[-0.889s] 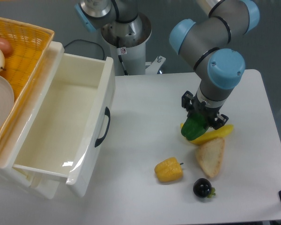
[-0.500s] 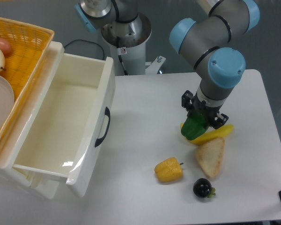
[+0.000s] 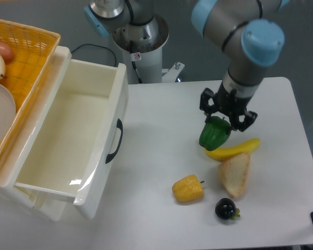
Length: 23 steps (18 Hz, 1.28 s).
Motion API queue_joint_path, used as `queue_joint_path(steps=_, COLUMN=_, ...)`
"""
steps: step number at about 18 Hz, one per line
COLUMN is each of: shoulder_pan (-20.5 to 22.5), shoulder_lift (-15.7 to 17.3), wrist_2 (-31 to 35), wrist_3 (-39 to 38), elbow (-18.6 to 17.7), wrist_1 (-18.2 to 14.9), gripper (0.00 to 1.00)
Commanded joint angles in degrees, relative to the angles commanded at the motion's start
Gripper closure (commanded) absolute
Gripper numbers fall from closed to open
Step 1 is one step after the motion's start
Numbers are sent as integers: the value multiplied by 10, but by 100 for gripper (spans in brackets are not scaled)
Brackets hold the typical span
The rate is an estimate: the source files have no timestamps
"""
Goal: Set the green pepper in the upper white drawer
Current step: 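Carry the green pepper up and over into the open white drawer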
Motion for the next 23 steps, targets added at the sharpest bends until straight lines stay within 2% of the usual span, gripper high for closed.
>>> queue_joint_path(steps=4, shoulder_pan=-22, shoulder_lift=55, wrist_2=-55, wrist_3=-131, elbow=-13, wrist_1=-1, gripper=79)
queue_joint_path(steps=11, shoulder_pan=-83, shoulder_lift=98, wrist_2=-58, wrist_3=-265, elbow=-15, wrist_1=-9, gripper=79)
queue_joint_path(steps=16, shoulder_pan=-127, shoulder_lift=114, wrist_2=-58, wrist_3=-338, elbow=-15, wrist_1=-8, gripper=78)
queue_joint_path(steps=23, shoulder_pan=-185, shoulder_lift=105, wrist_2=-56, wrist_3=-368, elbow=-26, wrist_1=-5, gripper=78)
